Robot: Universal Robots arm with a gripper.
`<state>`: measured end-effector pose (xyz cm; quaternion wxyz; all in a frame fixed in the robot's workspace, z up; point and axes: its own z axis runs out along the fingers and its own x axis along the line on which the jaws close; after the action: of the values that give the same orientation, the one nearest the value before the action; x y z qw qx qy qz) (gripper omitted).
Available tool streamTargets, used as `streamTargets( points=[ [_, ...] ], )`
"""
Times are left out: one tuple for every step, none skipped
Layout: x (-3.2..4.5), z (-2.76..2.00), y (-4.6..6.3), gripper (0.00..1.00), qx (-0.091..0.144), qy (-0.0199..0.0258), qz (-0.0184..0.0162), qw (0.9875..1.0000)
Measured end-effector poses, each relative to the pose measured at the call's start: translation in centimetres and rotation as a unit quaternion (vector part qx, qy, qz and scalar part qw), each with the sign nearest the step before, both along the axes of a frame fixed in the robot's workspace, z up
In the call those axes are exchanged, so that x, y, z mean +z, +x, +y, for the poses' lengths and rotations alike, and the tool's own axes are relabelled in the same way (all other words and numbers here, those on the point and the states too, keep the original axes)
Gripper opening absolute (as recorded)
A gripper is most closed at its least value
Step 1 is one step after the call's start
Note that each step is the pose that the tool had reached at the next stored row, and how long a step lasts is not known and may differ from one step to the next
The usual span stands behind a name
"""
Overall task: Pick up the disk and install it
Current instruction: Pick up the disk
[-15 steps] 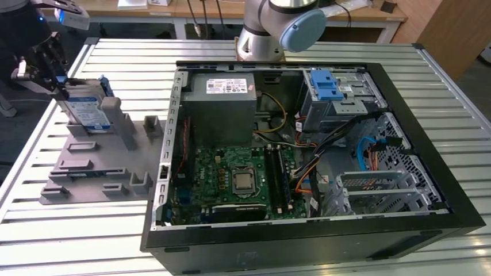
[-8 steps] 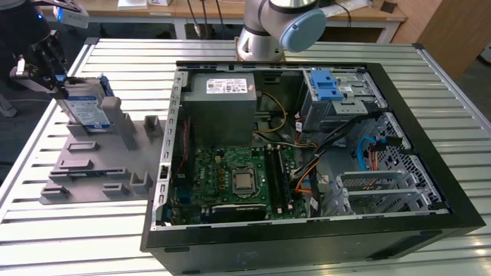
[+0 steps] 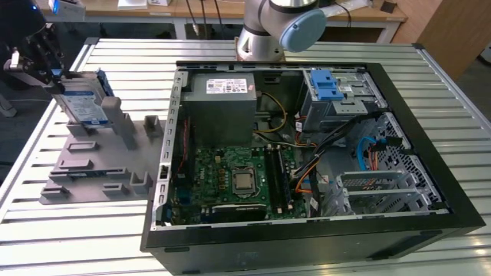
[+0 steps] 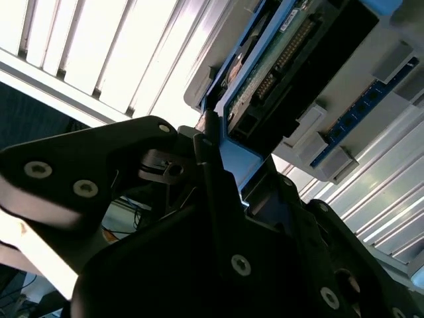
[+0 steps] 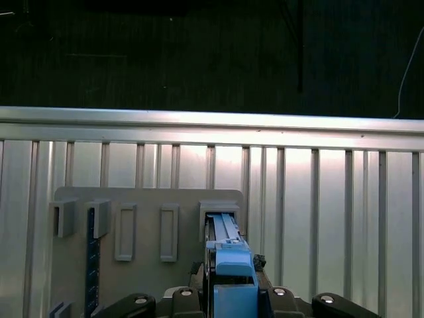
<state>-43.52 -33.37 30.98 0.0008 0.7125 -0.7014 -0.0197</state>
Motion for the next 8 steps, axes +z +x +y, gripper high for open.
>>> streamTargets(
  points=[
    [0.19,0.0,0.0,0.36,0.0,0.0,0.0,1.0],
    [0.37,0.0,0.0,0.36,0.0,0.0,0.0,1.0],
    [0.56,0.0,0.0,0.36,0.0,0.0,-0.0001,1.0],
    [0.78,0.0,0.0,0.36,0.0,0.0,0.0,1.0],
    [1.02,0.0,0.0,0.36,0.0,0.0,0.0001,1.0],
    [1.26,0.0,0.0,0.36,0.0,0.0,0.0,1.0],
    [1.5,0.0,0.0,0.36,0.0,0.0,0.0,1.0],
    [1.71,0.0,0.0,0.36,0.0,0.0,0.0,1.0]
  ],
)
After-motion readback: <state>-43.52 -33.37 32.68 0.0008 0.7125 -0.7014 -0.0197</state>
